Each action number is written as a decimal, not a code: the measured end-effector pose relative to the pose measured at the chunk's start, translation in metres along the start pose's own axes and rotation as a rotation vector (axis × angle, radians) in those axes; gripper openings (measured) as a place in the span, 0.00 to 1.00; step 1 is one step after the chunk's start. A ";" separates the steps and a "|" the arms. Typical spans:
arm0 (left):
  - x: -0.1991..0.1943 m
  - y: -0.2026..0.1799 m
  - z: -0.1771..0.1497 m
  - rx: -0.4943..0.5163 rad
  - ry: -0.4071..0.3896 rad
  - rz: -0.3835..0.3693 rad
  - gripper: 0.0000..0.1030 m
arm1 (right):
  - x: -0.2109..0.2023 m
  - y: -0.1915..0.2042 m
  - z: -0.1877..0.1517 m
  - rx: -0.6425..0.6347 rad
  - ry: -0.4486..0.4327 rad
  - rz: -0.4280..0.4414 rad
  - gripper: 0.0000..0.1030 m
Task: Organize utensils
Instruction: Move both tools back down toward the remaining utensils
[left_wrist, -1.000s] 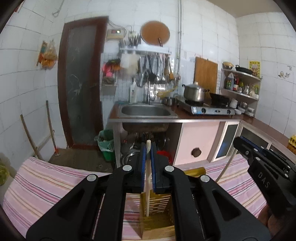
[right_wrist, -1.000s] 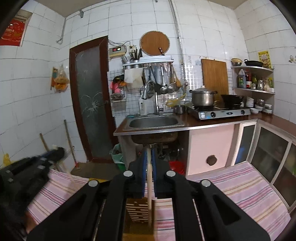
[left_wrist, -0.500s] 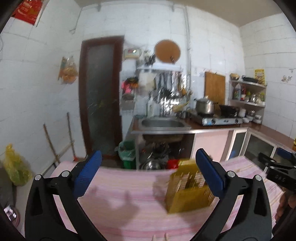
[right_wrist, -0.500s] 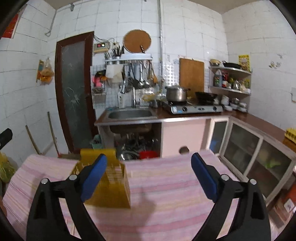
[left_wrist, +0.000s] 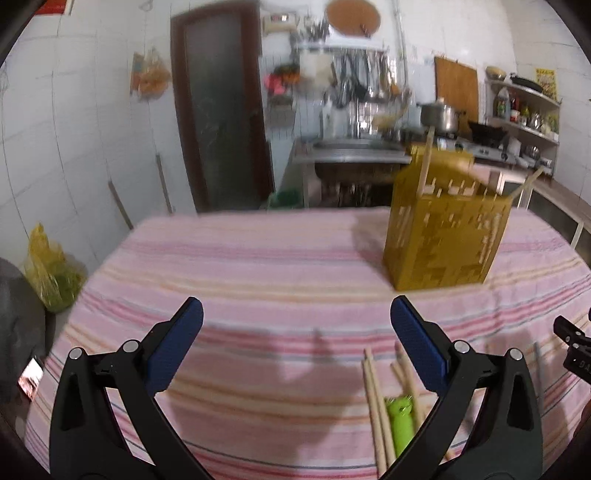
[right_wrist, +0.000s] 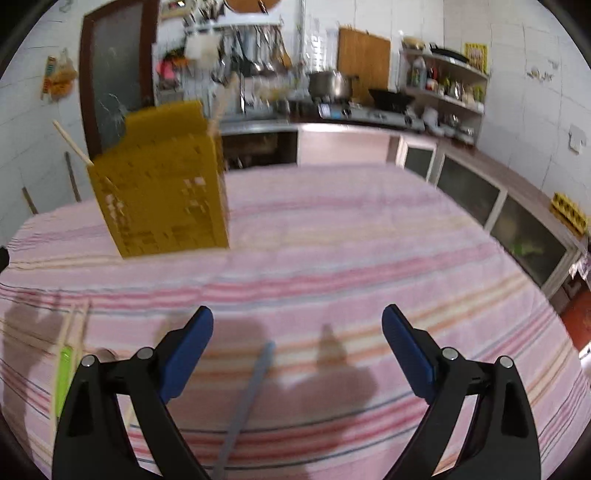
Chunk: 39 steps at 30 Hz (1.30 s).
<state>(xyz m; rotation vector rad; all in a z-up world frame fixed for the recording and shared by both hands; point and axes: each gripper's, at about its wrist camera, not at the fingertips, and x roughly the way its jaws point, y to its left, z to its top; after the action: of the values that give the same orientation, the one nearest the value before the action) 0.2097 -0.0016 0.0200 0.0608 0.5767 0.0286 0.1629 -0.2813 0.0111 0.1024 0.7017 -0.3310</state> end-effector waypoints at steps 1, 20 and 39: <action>0.005 0.000 -0.004 -0.001 0.014 -0.002 0.95 | 0.004 -0.002 -0.004 0.014 0.020 -0.008 0.88; 0.064 -0.025 -0.048 0.090 0.320 -0.031 0.95 | 0.032 0.015 -0.029 -0.003 0.169 0.030 0.68; 0.066 -0.024 -0.052 0.074 0.357 -0.013 0.95 | 0.034 0.013 -0.030 0.009 0.163 0.048 0.68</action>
<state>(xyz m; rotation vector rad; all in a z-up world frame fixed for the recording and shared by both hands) 0.2369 -0.0198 -0.0609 0.1253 0.9348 0.0048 0.1730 -0.2716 -0.0343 0.1554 0.8578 -0.2822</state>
